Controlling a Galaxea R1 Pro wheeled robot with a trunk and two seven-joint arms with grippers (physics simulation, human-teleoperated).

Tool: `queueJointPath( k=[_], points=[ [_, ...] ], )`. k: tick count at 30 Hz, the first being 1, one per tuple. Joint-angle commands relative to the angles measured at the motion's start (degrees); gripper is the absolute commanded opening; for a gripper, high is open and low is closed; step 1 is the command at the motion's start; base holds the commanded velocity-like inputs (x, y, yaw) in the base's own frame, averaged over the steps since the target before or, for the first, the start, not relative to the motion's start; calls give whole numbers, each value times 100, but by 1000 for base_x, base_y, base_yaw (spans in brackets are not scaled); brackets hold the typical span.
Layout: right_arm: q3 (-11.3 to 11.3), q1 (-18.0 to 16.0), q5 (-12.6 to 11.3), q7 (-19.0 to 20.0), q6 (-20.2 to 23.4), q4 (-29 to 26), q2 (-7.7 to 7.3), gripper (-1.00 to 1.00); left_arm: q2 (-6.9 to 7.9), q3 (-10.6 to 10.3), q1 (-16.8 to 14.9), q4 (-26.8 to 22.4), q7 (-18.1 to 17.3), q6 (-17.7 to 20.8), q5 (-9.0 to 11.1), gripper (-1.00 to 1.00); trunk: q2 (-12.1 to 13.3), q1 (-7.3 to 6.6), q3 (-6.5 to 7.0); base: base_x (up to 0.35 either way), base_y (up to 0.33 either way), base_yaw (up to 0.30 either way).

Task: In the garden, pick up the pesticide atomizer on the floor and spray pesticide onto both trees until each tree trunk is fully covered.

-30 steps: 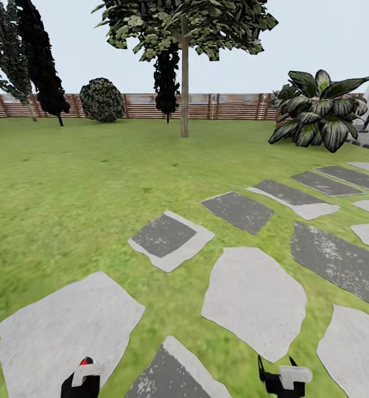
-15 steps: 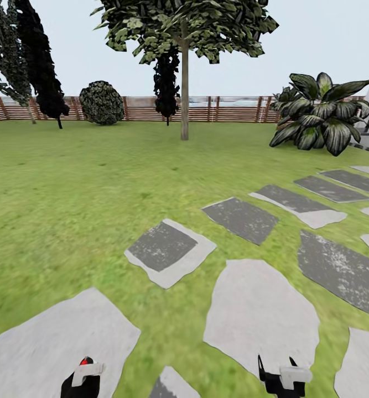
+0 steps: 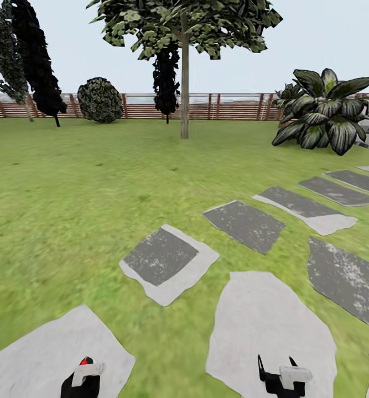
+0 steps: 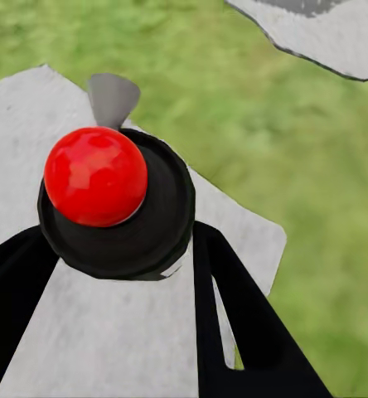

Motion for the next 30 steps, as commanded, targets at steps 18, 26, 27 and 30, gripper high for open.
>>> queueJointPath(
  k=[18, 26, 27, 30],
  points=[
    [-31, -3, 61, -26, -12, 4, 1, 100, 1, -6, -4, 3, 6, -10, 17, -100, -2, 2, -5, 339, 0, 0],
    [-31, -3, 61, -26, -12, 6, 1, 100, 1, -6, -4, 3, 5, -11, 17, -100, -2, 2, -5, 339, 0, 0],
    [-31, -3, 61, -26, -12, 5, 1, 100, 1, -6, -4, 3, 5, -13, 16, -100, -2, 2, -5, 339, 0, 0],
    [-31, -3, 61, -26, -12, 4, 1, 100, 1, -6, -3, 3, 6, -12, 16, -100, -2, 2, -5, 339, 0, 0]
  ],
)
